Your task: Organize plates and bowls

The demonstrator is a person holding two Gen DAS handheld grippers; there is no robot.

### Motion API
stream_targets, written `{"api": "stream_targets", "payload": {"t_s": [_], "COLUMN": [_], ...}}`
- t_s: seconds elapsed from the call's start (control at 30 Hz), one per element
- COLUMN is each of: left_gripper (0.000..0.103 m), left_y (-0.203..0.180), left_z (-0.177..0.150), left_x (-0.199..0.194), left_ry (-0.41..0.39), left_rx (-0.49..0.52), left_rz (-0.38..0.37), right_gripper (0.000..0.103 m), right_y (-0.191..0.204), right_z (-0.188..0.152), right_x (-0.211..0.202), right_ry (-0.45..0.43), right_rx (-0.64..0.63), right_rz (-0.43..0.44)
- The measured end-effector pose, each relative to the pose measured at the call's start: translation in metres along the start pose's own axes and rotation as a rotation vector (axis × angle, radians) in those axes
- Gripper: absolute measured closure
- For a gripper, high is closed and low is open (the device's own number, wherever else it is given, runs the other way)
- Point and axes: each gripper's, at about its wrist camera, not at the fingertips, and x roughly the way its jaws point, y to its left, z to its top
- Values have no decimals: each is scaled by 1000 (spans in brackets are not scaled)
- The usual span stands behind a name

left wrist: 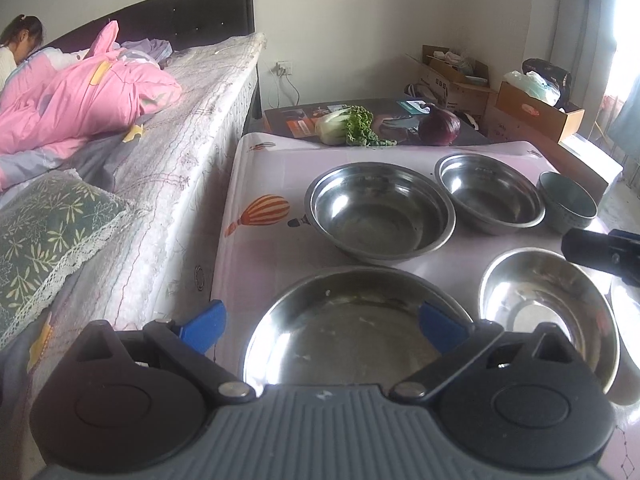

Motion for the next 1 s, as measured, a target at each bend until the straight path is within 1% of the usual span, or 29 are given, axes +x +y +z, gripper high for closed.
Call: {"api": "stream_targets", "payload": {"t_s": [0.13,0.23,0.33,0.4,0.43,0.5,0.53,0.57,0.6,0.63,0.7,0.77,0.8,0.87,1.0], "left_gripper": [0,2,8,16,18,30,33,38,45,49,63,70,71,71,71], "left_y": [5,7,6,6,5,4,3,2,1,0,-2,-2,0,7,20], "left_z": [20,37,52,59,62,65,67,68,69,70,71,70,71,69,70], "left_x": [20,40,67,85,94,111,118,125,130,136,144,150,153,154,155], "left_ry": [-43,-55,-29,1,24,68,82,96,107,119,140,159,173,173,177], "left_rx": [8,21,39,35,27,18,12,9,9,12,24,33,31,11,-25], "left_rz": [19,36,31,8,2,-14,-14,-9,-3,7,27,45,52,42,65], "right_gripper": [1,3,14,27,31,43,48,55,59,62,75,81,84,86,88], "right_y": [1,-3,-5,-7,-8,-11,-12,-13,-15,-18,-19,-19,-18,-15,-3], "right_z": [19,35,52,63,67,75,77,79,80,81,79,78,76,73,67], "right_x": [35,70,109,136,147,169,177,185,193,199,209,217,221,227,229], "right_ry": [7,37,70,92,102,130,142,156,168,178,200,221,234,260,287], "right_rx": [36,75,77,57,51,40,37,31,25,23,14,7,3,-1,-22], "right_rz": [51,90,100,85,80,75,71,64,57,51,49,50,56,77,125]}}
